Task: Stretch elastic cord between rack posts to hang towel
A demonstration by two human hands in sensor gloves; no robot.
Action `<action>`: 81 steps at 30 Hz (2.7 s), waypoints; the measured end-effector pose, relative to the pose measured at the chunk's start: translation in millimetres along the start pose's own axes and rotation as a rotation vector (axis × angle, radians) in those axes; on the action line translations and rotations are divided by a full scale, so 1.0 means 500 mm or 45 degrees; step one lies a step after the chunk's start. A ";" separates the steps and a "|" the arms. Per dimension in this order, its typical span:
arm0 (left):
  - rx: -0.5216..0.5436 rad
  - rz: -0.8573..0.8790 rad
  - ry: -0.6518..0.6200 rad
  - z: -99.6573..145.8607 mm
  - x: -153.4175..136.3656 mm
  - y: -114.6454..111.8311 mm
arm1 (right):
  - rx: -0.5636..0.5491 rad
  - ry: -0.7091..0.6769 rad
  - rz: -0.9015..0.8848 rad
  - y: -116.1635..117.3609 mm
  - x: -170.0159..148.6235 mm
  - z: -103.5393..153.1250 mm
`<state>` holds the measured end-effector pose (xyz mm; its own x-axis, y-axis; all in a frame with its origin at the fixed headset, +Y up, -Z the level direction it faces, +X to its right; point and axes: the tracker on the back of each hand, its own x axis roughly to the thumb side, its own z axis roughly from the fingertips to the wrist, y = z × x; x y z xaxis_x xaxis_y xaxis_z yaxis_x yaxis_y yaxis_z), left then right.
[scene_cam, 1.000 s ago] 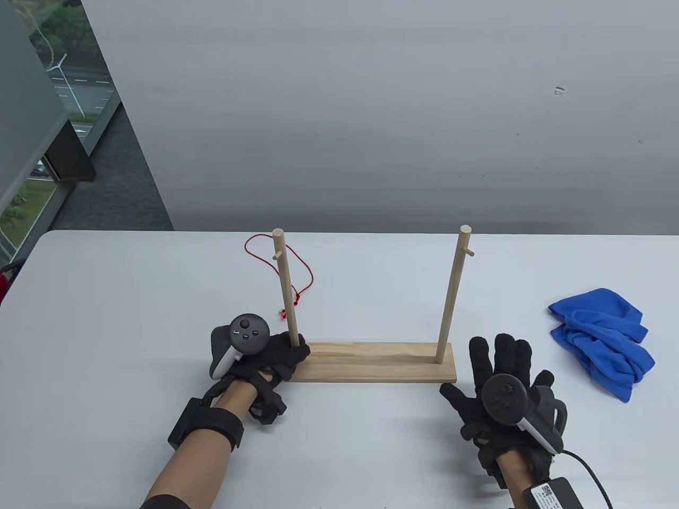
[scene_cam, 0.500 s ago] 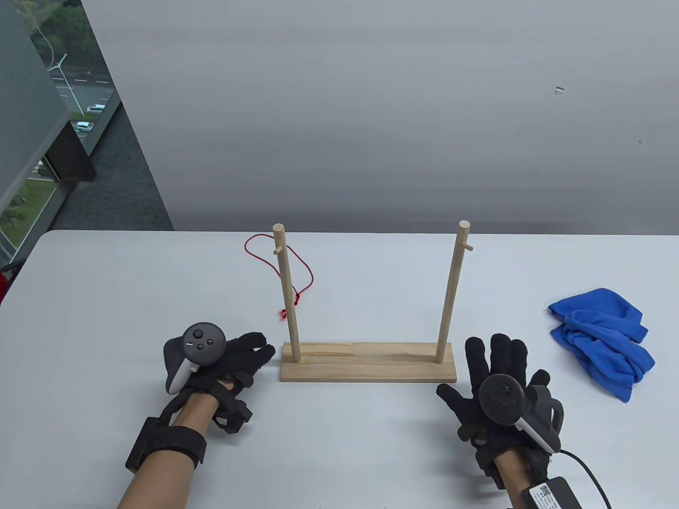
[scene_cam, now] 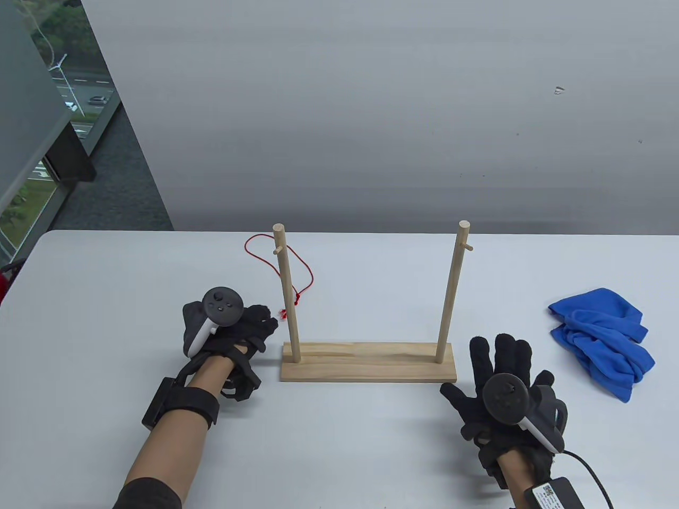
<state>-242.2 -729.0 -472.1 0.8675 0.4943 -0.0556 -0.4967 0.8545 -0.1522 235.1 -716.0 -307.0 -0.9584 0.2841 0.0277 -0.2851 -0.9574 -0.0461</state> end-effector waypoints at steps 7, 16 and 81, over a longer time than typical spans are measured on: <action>-0.052 -0.109 0.083 -0.073 0.037 -0.003 | 0.013 0.007 -0.003 0.002 0.000 -0.001; -0.091 -0.317 0.158 -0.150 0.070 -0.024 | 0.028 0.020 -0.020 0.002 -0.003 -0.004; 0.216 -0.395 -0.191 -0.082 0.108 0.150 | -0.037 0.043 0.005 -0.011 0.002 -0.002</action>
<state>-231.2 -644.8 -527.0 0.9699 0.2150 0.1144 -0.2194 0.9753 0.0271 235.5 -710.5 -307.8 -0.9594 0.2821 -0.0060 -0.2809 -0.9568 -0.0750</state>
